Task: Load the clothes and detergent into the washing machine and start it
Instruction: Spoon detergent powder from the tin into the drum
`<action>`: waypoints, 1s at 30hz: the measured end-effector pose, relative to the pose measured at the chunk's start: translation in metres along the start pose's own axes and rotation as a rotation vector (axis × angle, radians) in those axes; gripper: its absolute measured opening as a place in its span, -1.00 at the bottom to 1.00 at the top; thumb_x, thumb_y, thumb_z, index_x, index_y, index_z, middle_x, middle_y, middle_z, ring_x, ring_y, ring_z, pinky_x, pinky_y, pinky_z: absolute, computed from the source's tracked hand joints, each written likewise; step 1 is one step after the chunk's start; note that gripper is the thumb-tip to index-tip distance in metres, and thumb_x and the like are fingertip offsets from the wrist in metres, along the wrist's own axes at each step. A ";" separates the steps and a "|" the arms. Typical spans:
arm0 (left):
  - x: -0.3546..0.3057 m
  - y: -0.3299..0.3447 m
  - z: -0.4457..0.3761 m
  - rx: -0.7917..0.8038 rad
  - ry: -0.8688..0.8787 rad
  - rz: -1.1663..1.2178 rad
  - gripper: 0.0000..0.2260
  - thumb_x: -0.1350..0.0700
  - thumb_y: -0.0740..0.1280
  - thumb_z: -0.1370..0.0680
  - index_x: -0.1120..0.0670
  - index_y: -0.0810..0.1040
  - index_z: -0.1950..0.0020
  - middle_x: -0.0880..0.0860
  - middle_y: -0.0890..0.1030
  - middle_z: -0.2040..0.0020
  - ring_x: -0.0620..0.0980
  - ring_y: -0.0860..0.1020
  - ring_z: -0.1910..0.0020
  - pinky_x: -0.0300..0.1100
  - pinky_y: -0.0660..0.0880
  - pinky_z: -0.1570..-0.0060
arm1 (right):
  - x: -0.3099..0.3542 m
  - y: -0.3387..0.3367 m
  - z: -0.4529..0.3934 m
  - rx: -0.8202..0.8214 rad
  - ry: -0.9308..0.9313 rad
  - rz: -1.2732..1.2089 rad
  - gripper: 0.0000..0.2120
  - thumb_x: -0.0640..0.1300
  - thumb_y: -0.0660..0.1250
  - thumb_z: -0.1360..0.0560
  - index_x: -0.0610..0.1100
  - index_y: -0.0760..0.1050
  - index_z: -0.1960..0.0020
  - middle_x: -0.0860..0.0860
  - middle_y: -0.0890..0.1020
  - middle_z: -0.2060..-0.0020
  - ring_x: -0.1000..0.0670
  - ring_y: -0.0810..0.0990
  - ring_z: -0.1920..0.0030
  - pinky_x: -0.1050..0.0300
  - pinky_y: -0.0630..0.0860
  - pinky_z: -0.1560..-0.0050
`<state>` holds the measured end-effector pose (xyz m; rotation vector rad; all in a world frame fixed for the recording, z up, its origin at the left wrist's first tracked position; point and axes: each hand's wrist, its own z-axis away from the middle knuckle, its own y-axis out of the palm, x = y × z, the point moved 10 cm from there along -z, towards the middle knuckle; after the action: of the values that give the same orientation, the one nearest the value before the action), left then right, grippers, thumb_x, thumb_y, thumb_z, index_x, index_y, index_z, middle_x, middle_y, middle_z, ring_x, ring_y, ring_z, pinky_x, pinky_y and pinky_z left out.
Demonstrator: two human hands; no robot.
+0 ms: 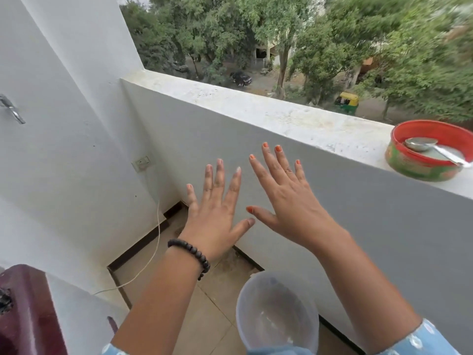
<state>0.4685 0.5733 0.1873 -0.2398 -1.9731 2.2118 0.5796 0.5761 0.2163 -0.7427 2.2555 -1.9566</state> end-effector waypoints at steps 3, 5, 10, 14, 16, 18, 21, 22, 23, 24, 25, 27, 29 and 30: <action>-0.029 -0.001 -0.012 0.010 0.058 0.000 -0.17 -0.34 0.03 -0.58 -0.08 -0.55 -0.48 0.02 -0.65 -0.40 0.03 -0.61 -0.40 0.22 -0.38 -0.45 | -0.022 -0.010 0.010 -0.017 0.044 -0.017 -0.17 0.21 0.17 -0.59 0.06 -0.34 -0.57 0.03 -0.41 -0.53 -0.02 -0.48 -0.50 -0.11 -0.33 -0.53; -0.048 -0.003 -0.019 0.012 0.101 0.001 -0.17 -0.33 0.05 -0.58 -0.08 -0.55 -0.48 0.02 -0.64 -0.42 0.04 -0.60 -0.41 0.24 -0.36 -0.47 | -0.034 -0.017 0.016 -0.032 0.069 -0.020 -0.17 0.20 0.18 -0.59 0.06 -0.33 -0.57 0.03 -0.40 -0.54 -0.01 -0.47 -0.51 -0.10 -0.32 -0.53; -0.091 -0.014 -0.037 -0.042 0.212 0.035 -0.17 -0.29 0.09 -0.60 -0.12 -0.57 -0.45 0.00 -0.62 -0.44 0.03 -0.56 -0.45 0.24 -0.32 -0.49 | -0.061 -0.034 0.031 -0.091 0.115 -0.047 -0.19 0.16 0.22 -0.58 0.06 -0.22 -0.60 0.02 -0.34 -0.56 -0.02 -0.44 -0.53 -0.17 -0.26 -0.54; -0.126 -0.024 -0.048 -0.061 0.303 0.109 -0.15 -0.25 0.15 -0.59 -0.14 -0.57 -0.41 -0.02 -0.57 -0.48 0.00 -0.53 -0.46 0.21 -0.32 -0.50 | -0.080 -0.059 0.045 -0.186 0.131 -0.059 -0.24 0.12 0.29 -0.56 0.03 -0.06 -0.60 -0.03 -0.22 -0.59 -0.07 -0.38 -0.55 -0.18 -0.22 -0.55; -0.147 -0.031 -0.052 -0.076 0.366 0.200 -0.13 -0.20 0.21 -0.57 -0.14 -0.53 -0.44 -0.05 -0.52 -0.51 -0.05 -0.51 -0.48 0.19 -0.31 -0.50 | -0.089 -0.078 0.055 -0.282 0.123 -0.066 -0.28 0.06 0.35 -0.54 0.00 0.08 -0.58 -0.07 -0.10 -0.60 -0.10 -0.29 -0.57 -0.19 -0.15 -0.55; -0.166 -0.039 -0.056 -0.099 0.430 0.305 -0.11 -0.14 0.26 -0.56 -0.14 -0.46 -0.49 -0.07 -0.44 -0.55 -0.09 -0.46 -0.50 0.18 -0.30 -0.52 | -0.099 -0.094 0.065 -0.375 0.124 -0.061 -0.33 -0.01 0.40 -0.52 -0.06 0.21 -0.54 -0.11 0.04 -0.59 -0.14 -0.17 -0.59 -0.22 -0.04 -0.55; -0.192 -0.049 -0.063 -0.125 0.506 0.424 -0.12 -0.12 0.31 -0.56 -0.11 -0.35 -0.55 -0.08 -0.32 -0.59 -0.10 -0.37 -0.55 0.16 -0.25 -0.53 | -0.115 -0.116 0.081 -0.497 0.148 -0.063 -0.46 -0.07 0.41 -0.51 -0.12 0.37 -0.44 -0.14 0.21 -0.54 -0.17 -0.04 -0.59 -0.21 0.09 -0.53; -0.201 -0.052 -0.065 -0.129 0.528 0.448 -0.13 -0.12 0.31 -0.56 -0.11 -0.33 -0.56 -0.07 -0.29 -0.60 -0.09 -0.35 -0.55 0.17 -0.24 -0.54 | -0.120 -0.124 0.086 -0.536 0.159 -0.068 -0.51 -0.09 0.41 -0.52 -0.14 0.41 -0.41 -0.15 0.26 -0.52 -0.17 -0.02 -0.58 -0.20 0.11 -0.52; -0.210 -0.055 -0.068 -0.135 0.549 0.471 -0.14 -0.13 0.31 -0.56 -0.11 -0.30 -0.57 -0.06 -0.25 -0.61 -0.09 -0.32 -0.56 0.17 -0.23 -0.54 | -0.125 -0.132 0.092 -0.578 0.167 -0.067 -0.56 -0.10 0.41 -0.52 -0.15 0.45 -0.37 -0.15 0.31 -0.49 -0.17 0.01 -0.58 -0.20 0.15 -0.51; -0.219 -0.058 -0.070 -0.142 0.567 0.494 -0.15 -0.13 0.31 -0.56 -0.11 -0.26 -0.58 -0.05 -0.21 -0.62 -0.08 -0.30 -0.57 0.16 -0.21 -0.54 | -0.130 -0.139 0.098 -0.621 0.177 -0.062 -0.60 -0.11 0.40 -0.52 -0.17 0.48 -0.32 -0.15 0.35 -0.47 -0.17 0.04 -0.58 -0.21 0.19 -0.50; -0.227 -0.060 -0.074 -0.146 0.582 0.518 -0.16 -0.15 0.31 -0.55 -0.09 -0.23 -0.59 -0.04 -0.18 -0.63 -0.06 -0.27 -0.58 0.16 -0.19 -0.54 | -0.137 -0.145 0.104 -0.658 0.196 -0.056 -0.64 -0.11 0.40 -0.52 -0.18 0.51 -0.28 -0.15 0.38 -0.45 -0.18 0.06 -0.57 -0.23 0.22 -0.48; -0.242 -0.065 -0.083 -0.145 0.607 0.559 -0.14 -0.17 0.33 -0.53 -0.05 -0.18 -0.61 -0.01 -0.11 -0.63 -0.01 -0.21 -0.60 0.15 -0.12 -0.55 | -0.156 -0.153 0.115 -0.702 0.267 -0.053 -0.66 -0.06 0.38 -0.51 -0.17 0.53 -0.24 -0.15 0.40 -0.42 -0.19 0.07 -0.57 -0.28 0.24 -0.45; -0.256 -0.068 -0.091 -0.136 0.637 0.599 -0.10 -0.18 0.40 -0.49 -0.04 -0.13 -0.61 0.03 -0.05 -0.63 0.02 -0.14 -0.61 0.11 -0.03 -0.56 | -0.180 -0.156 0.124 -0.709 0.362 -0.086 -0.56 0.03 0.35 -0.47 -0.15 0.50 -0.28 -0.15 0.39 -0.42 -0.20 0.05 -0.57 -0.28 0.19 -0.48; -0.262 -0.069 -0.094 -0.127 0.651 0.616 -0.07 -0.18 0.43 -0.47 -0.04 -0.12 -0.61 0.04 -0.01 -0.63 0.01 -0.10 -0.61 0.04 0.00 -0.56 | -0.192 -0.154 0.128 -0.696 0.406 -0.117 -0.49 0.08 0.35 -0.46 -0.14 0.47 -0.33 -0.15 0.38 -0.43 -0.19 0.05 -0.57 -0.23 0.15 -0.50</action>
<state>0.7461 0.6111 0.2472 -1.5376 -1.7880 1.8960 0.8421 0.5226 0.2882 -0.5523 3.2705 -1.4299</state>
